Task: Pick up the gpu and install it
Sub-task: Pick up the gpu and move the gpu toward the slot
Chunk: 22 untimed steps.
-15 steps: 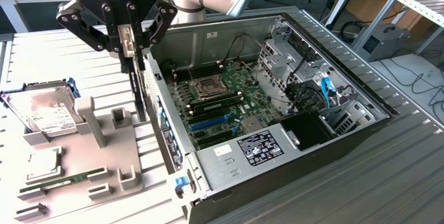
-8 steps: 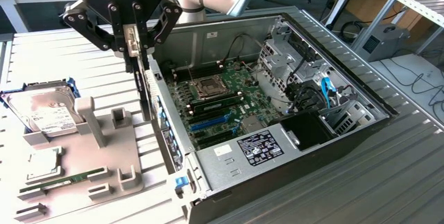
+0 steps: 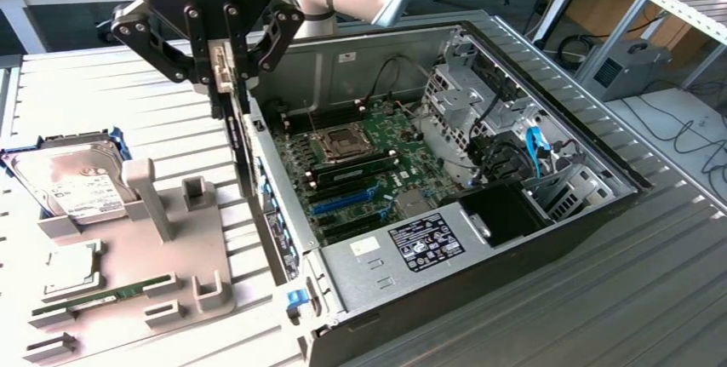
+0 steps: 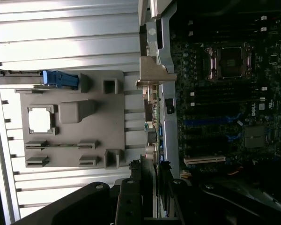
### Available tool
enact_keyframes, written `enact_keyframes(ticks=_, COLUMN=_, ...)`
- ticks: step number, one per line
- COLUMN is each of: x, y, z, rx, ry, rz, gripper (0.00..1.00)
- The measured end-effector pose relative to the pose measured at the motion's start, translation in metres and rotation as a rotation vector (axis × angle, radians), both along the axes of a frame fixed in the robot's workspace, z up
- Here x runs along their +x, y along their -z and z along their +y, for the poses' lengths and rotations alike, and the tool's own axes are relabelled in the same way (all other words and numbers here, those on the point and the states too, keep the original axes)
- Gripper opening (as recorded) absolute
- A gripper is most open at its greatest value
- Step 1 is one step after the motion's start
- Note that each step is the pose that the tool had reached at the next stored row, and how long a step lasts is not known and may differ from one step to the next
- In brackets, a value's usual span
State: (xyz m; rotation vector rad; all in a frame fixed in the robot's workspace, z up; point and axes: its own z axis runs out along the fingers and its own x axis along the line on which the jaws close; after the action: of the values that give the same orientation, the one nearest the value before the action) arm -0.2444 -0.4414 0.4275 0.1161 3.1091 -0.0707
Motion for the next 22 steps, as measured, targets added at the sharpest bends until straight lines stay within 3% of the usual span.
enact_keyframes(ticks=22, x=0.012, y=0.0002, z=0.0, rx=-0.0051, ry=0.0, rz=0.0, gripper=0.27)
